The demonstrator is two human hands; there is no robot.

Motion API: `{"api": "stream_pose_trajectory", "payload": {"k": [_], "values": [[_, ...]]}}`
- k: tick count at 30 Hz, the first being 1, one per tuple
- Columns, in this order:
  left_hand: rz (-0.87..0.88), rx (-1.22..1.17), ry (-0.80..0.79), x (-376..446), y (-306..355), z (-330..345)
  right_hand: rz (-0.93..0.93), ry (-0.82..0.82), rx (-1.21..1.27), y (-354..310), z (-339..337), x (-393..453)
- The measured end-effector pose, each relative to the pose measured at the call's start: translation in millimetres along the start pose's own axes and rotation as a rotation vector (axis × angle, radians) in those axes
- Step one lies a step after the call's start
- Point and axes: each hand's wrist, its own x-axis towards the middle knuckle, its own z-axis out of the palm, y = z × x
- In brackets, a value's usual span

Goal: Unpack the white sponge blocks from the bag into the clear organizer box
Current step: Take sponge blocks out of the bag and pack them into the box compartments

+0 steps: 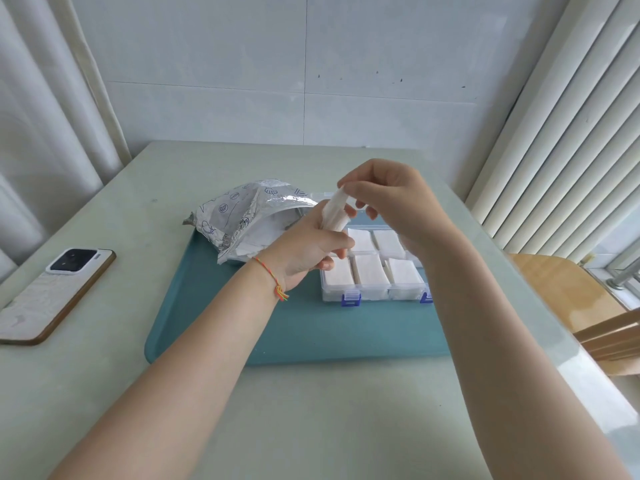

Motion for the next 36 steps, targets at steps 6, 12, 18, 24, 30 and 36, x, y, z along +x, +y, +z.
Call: {"api": "stream_pose_trajectory", "payload": {"k": [6,12,18,24,30,36], "values": [[-0.027,-0.23,-0.035,3,-4,-2,0.017,0.237,0.333,2,-9,6],[-0.049,-0.719,-0.145,6,-8,-7,0.223,0.062,0.375,10,-14,8],[-0.073,-0.742,-0.055,9,-4,-6,0.276,-0.079,0.134,10,-1,5],[-0.114,-0.722,-0.011,7,1,-3,0.157,0.017,-0.227,10,15,4],[-0.114,-0.674,-0.053,6,3,-10,-0.108,-0.091,-0.479,2,16,-3],[-0.038,-0.613,-0.233,4,3,-13,-0.17,-0.313,-0.727,1,25,-11]]}}
